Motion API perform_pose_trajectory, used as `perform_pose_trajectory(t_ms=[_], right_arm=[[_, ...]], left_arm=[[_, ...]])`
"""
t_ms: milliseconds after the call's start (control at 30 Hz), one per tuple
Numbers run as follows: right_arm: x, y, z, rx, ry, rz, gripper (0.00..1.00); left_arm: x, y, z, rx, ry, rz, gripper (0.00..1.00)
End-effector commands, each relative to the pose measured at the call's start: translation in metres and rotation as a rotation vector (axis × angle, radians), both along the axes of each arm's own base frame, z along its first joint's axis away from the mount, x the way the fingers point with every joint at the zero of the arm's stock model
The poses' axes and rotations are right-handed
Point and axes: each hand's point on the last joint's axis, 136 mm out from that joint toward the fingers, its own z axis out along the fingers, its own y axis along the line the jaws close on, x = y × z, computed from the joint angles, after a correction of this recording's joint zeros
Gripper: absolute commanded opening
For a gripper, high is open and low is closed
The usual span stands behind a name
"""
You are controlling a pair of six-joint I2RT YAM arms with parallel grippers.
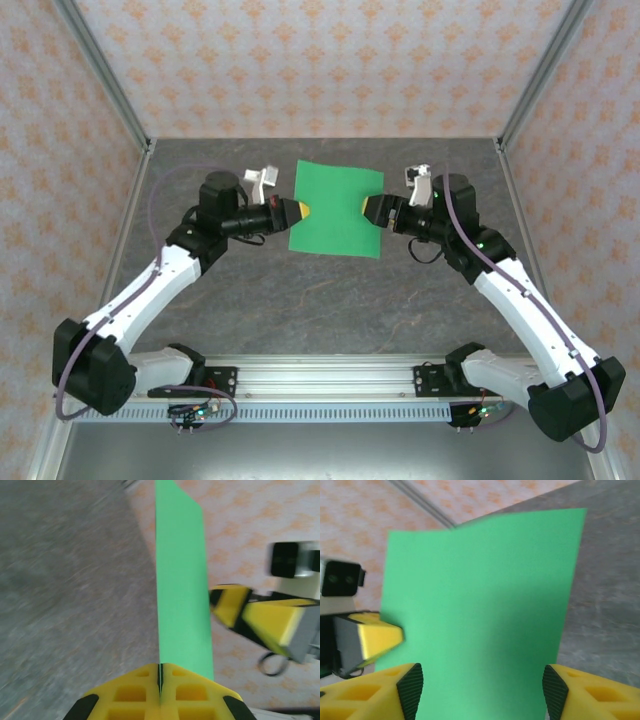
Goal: Fold a paper plane with a square sheet of paper (fold left side to right side)
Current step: Place a square sheet of paper at the center of the table.
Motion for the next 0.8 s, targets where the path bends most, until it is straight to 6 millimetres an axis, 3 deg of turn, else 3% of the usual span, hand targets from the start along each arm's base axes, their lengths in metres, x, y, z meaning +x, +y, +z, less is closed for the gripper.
perform_pose_trajectory(t_ms=[0,200,367,500,767], right_arm=[[0.004,-0.019,-0.031,-0.081,0.042,-0.099,0.72],[0.009,-0.010,-0.088,-0.006,0.168,-0.122,0.71],[0.015,0.010,-0.135,0.071,0.302,-0.105,0.54],[0.017,0.031,-0.170,0.037,0.378,-0.084,0.34],[0.033,0.055,-0.222,-0.042,0.479,-0.097,0.21]], left_arm=[[0.008,0.007,-0.059,0.097,0.094,0.061,0.03],[0.017,0.017,-0.138,0.216,0.218,0.118,0.02],[0.018,0.028,-0.185,0.351,0.279,0.127,0.01],[0.017,0.032,-0.196,0.385,0.296,0.126,0.02],[0.012,0.036,-0.198,0.416,0.314,0.125,0.03]])
